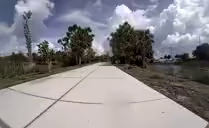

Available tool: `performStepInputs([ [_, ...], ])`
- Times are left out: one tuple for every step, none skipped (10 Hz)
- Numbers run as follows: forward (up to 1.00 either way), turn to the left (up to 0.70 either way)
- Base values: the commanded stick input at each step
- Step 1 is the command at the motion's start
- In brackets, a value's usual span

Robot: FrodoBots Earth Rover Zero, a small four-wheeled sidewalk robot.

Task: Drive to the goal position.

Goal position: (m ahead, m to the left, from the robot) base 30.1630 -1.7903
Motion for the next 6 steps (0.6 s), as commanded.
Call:
performStepInputs([
  [0.85, 0.00],
  [0.85, 0.00],
  [0.85, 0.00],
  [0.85, 0.00],
  [0.85, 0.00],
  [0.85, 0.00],
])
